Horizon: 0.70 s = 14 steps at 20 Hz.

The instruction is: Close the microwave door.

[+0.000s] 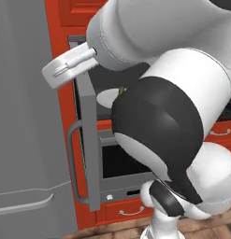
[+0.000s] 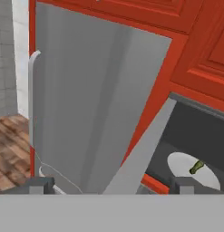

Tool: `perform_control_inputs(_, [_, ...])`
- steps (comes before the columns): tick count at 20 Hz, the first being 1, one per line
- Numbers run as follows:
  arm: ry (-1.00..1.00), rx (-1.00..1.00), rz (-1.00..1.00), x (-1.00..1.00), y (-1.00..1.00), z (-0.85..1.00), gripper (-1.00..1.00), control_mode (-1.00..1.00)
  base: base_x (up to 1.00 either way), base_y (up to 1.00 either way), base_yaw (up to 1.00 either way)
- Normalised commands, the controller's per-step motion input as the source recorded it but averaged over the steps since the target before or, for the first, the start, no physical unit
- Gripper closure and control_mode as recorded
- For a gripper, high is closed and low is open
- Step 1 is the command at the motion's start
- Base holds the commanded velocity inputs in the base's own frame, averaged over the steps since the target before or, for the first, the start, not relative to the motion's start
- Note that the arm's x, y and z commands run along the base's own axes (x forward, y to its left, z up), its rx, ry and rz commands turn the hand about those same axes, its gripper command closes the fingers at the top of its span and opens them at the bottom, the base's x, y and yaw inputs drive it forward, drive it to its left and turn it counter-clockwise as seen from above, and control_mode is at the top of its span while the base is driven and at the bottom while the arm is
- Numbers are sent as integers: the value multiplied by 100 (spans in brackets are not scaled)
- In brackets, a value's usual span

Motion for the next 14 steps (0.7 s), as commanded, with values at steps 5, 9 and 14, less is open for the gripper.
perform_control_inputs(5, [-3, -11, -10, -27, 19, -84, -100, -100, 0, 0, 0])
perform_control_inputs(9, [-4, -23, -8, -53, 20, -97, -100, -100, 0, 0, 0])
perform_control_inputs(14, [-15, -34, -20, -13, 1, -72, -100, -100, 0, 0, 0])
